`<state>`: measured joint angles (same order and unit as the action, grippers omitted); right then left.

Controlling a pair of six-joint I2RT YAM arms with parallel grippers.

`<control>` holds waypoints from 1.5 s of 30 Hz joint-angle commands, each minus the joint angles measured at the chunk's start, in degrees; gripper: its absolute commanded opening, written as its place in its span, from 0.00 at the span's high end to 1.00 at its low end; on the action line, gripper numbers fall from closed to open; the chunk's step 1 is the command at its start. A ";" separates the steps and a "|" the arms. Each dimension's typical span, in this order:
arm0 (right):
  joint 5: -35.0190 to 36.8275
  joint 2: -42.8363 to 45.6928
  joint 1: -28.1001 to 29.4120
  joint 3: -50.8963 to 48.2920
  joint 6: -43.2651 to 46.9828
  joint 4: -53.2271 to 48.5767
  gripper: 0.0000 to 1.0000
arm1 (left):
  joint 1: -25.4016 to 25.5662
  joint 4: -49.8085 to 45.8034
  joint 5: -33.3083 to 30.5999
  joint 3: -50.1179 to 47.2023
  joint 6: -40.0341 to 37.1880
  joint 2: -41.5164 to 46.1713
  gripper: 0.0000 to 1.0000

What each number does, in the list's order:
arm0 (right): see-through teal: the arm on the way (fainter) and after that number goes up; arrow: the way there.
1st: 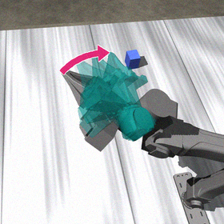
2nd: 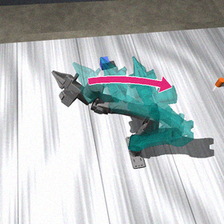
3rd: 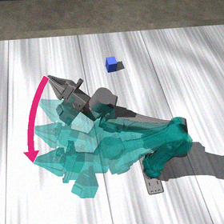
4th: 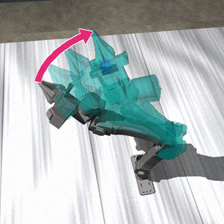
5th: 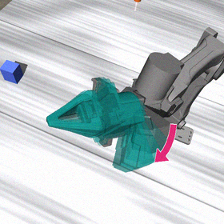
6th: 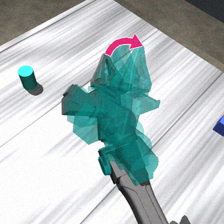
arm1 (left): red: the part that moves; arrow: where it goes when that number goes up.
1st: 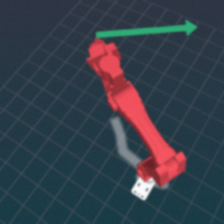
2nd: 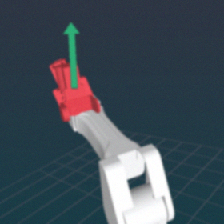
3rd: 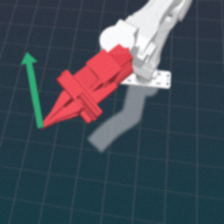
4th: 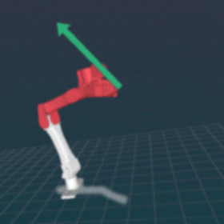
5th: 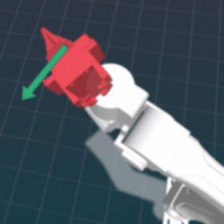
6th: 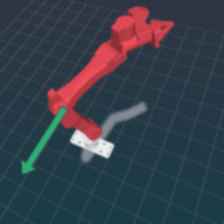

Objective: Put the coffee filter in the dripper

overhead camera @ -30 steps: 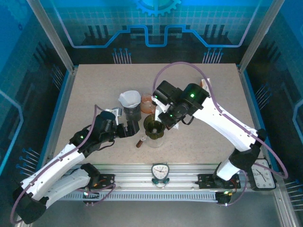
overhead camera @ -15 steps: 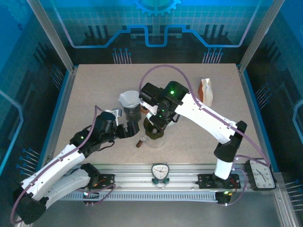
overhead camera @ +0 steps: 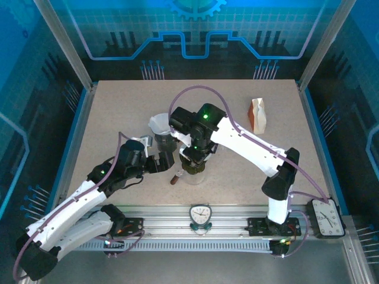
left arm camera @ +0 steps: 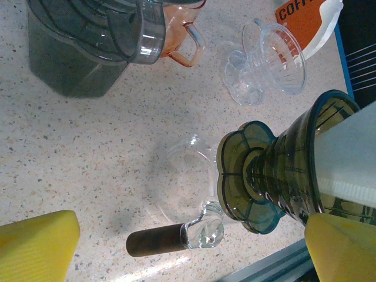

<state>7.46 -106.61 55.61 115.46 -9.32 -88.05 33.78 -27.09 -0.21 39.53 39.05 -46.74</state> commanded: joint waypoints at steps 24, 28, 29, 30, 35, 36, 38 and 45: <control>-0.82 6.36 -0.26 -8.50 -0.17 7.80 0.65 | -0.66 2.73 5.37 0.86 2.00 0.34 0.01; -0.48 9.02 -0.33 -10.30 -0.56 8.99 0.58 | -0.89 3.11 6.48 1.16 2.59 0.34 0.02; -0.43 9.83 -0.35 -10.87 -0.70 9.47 0.56 | -0.99 3.33 6.75 1.28 2.70 0.33 0.02; -0.44 10.66 -0.35 -11.45 -0.86 10.04 0.55 | -0.96 3.37 7.00 1.45 2.79 0.38 0.02; -0.61 16.46 -0.77 -16.67 -3.24 15.57 0.47 | -1.18 4.36 8.87 4.20 2.10 -1.13 0.15; -0.71 18.02 -0.86 -18.43 -4.24 17.60 0.46 | -1.17 4.40 9.21 5.18 1.85 -1.99 0.19; -0.64 21.38 -0.95 -22.47 -6.68 22.66 0.46 | -1.17 4.21 9.65 7.22 1.32 -4.08 0.26; 4.91 29.80 -1.69 -32.72 -12.10 33.64 0.43 | -1.14 0.64 10.97 14.03 -2.47 -12.16 0.34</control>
<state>9.21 -79.09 54.81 84.99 -18.06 -61.04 32.99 -24.29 8.93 50.61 39.46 -56.93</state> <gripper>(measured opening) 0.568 0.674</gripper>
